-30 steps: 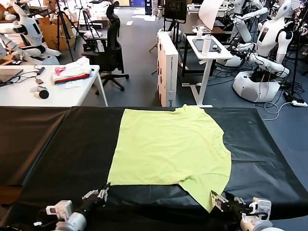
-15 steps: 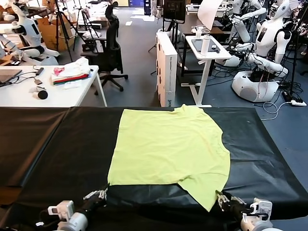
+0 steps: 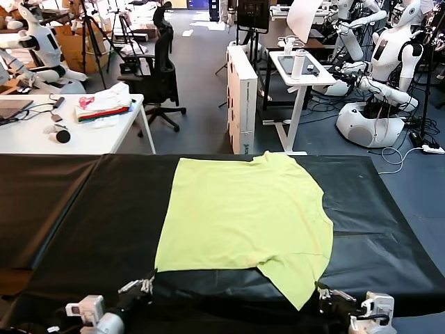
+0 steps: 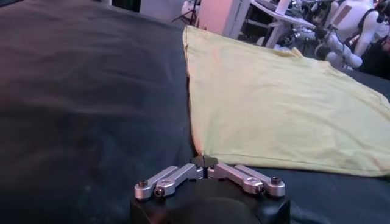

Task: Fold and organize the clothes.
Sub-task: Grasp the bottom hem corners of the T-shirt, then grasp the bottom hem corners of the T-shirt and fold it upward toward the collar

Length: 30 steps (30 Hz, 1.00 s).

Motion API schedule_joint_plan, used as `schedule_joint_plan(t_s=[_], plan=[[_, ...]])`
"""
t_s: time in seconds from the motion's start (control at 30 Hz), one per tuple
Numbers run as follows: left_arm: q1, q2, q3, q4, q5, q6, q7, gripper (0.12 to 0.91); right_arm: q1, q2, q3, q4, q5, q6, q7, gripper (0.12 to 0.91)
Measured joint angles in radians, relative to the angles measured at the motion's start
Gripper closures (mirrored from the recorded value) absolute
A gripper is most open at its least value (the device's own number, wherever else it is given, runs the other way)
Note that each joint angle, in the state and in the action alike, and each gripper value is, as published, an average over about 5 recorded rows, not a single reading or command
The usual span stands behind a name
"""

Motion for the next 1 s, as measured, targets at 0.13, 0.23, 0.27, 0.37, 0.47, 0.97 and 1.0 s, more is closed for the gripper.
schedule_joint_plan(t_s=[0.13,0.23,0.27,0.37,0.47,0.97,1.0], plan=[[0.063,0.01,-0.031,-0.047,-0.001,-0.013,0.003,0.883,0.002,0.006,0.005,0.002,-0.007,0.004,-0.021,0.887],[0.104,0.007,-0.056,-0.081,-0.001,-0.026,0.004,0.883,0.035,0.005,0.003,-0.011,-0.037,0.012,-0.065,0.887],[0.113,0.004,-0.063,-0.09,-0.002,-0.029,0.004,0.883,0.056,0.006,-0.002,-0.019,-0.05,0.014,-0.078,0.887],[0.127,-0.005,-0.075,-0.106,0.0,-0.038,0.011,0.883,0.137,0.007,-0.022,-0.051,-0.074,0.014,-0.098,0.887],[0.119,-0.014,-0.073,-0.102,0.032,-0.065,0.042,0.883,0.228,-0.002,-0.043,-0.088,-0.076,0.007,-0.104,0.887],[-0.192,-0.083,-0.013,0.043,0.006,-0.075,0.047,0.883,0.687,-0.001,-0.166,-0.401,-0.094,0.016,-0.152,0.887],[-0.217,-0.086,-0.009,0.058,0.009,-0.077,0.049,0.883,0.711,0.004,-0.178,-0.423,-0.097,0.018,-0.152,0.887]])
